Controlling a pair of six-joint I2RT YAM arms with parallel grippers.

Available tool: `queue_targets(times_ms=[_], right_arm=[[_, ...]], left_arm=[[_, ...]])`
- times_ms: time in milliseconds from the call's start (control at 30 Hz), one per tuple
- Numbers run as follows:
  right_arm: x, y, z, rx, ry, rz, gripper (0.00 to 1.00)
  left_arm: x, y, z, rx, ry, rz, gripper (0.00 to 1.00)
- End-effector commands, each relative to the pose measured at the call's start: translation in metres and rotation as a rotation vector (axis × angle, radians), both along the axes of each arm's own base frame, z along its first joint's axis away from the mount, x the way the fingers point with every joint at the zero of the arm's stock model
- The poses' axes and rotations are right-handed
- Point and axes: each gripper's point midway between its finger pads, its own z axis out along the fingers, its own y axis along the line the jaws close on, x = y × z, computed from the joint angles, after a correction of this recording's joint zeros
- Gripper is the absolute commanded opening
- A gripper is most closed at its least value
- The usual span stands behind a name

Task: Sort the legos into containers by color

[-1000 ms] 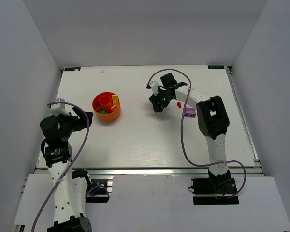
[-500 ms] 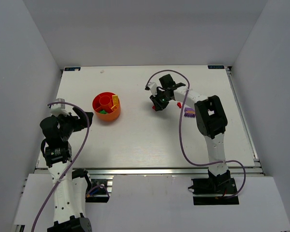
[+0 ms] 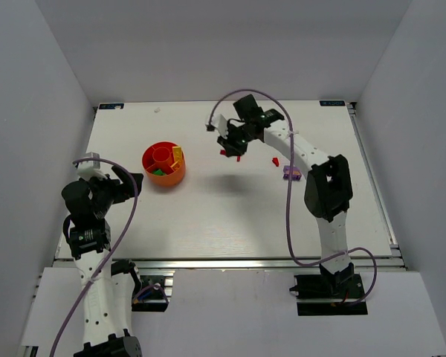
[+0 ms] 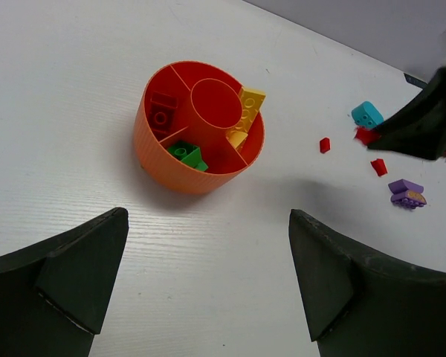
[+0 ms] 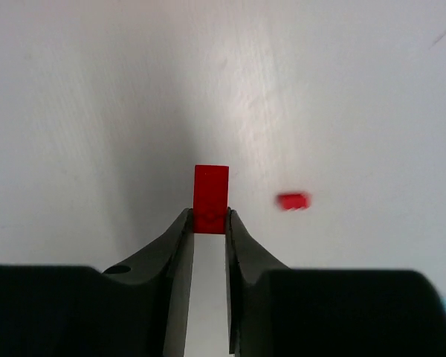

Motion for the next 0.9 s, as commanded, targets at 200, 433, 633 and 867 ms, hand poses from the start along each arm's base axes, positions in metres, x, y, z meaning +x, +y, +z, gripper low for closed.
queue_targets(times_ms=[200,433,633,867], right_arm=[[-0.027,0.125,0.162,0.131,-0.647,0.408,0.0],[-0.051,0.173,0.204,0.297,-0.771,0.428,0.0],[-0.073,0.17,0.192,0.311,-0.71,0.443,0.0],[-0.102,0.169,0.179,0.355,-0.598,0.435,0.0]], left_arm=[[-0.003,0.006,0.006,0.02,-0.016,0.041,0.98],[0.006,-0.031,0.01,-0.235,0.065,-0.139,0.98],[0.004,-0.059,0.019,-0.477,0.103,-0.265,0.98],[0.0,-0.073,0.018,-0.598,0.118,-0.333,0.95]])
